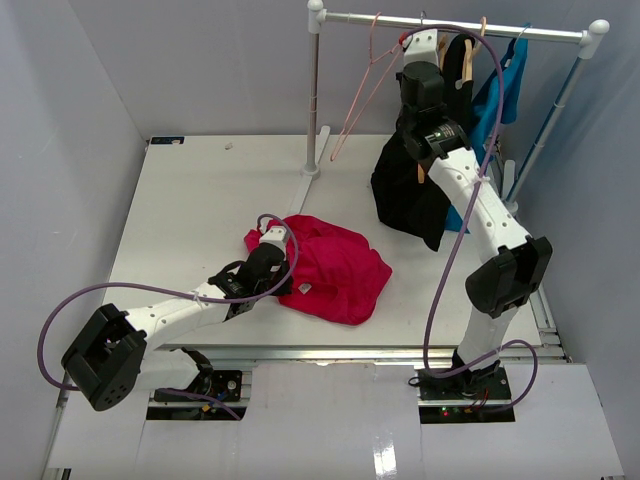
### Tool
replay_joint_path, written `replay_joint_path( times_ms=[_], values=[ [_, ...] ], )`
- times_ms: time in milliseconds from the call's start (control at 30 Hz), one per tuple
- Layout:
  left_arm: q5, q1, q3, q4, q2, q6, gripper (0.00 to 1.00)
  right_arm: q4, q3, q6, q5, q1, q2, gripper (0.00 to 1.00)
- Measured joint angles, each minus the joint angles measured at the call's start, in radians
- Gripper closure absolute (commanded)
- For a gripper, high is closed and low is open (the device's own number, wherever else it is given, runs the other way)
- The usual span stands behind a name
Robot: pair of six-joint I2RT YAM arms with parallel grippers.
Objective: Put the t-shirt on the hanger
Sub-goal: Pick up the hanger from the clothesline, then place the T-shirt on the hanger.
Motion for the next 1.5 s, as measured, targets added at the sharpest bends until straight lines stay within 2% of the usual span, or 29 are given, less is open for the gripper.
replay_joint_path(
  times_ms=[400,567,867,1100,1267,1500],
  values=[
    [-0.001,-0.001,0.0,0.0,0.0,0.007,1.0,-0.031,-0.104,0.041,-0.11,0.0,-0.221,0.92],
    [-0.002,-0.004,0.0,0.0,0.0,0.007,1.0,-0.131,-0.15,0.131,-0.221,0.0,-0.256,0.92],
    [-0.017,-0.005,0.0,0.0,0.0,-0.011,1.0,-0.266,-0.478,0.272,-0.406,0.006,-0.451,0.92],
    [0.0,-0.005,0.015,0.001,0.007,-0.069,1.0,-0.307,-0.833,0.375,-0.578,0.023,-0.827,0.92],
    [0.026,-0.002,0.15,-0.045,0.099,-0.103,1.0,-0.255,-1.079,0.414,-0.718,0.055,-1.057,0.92],
    [0.028,0.01,0.304,-0.107,0.128,-0.121,1.0,-0.228,-1.272,0.414,-0.905,0.066,-1.218,0.92]
  ],
)
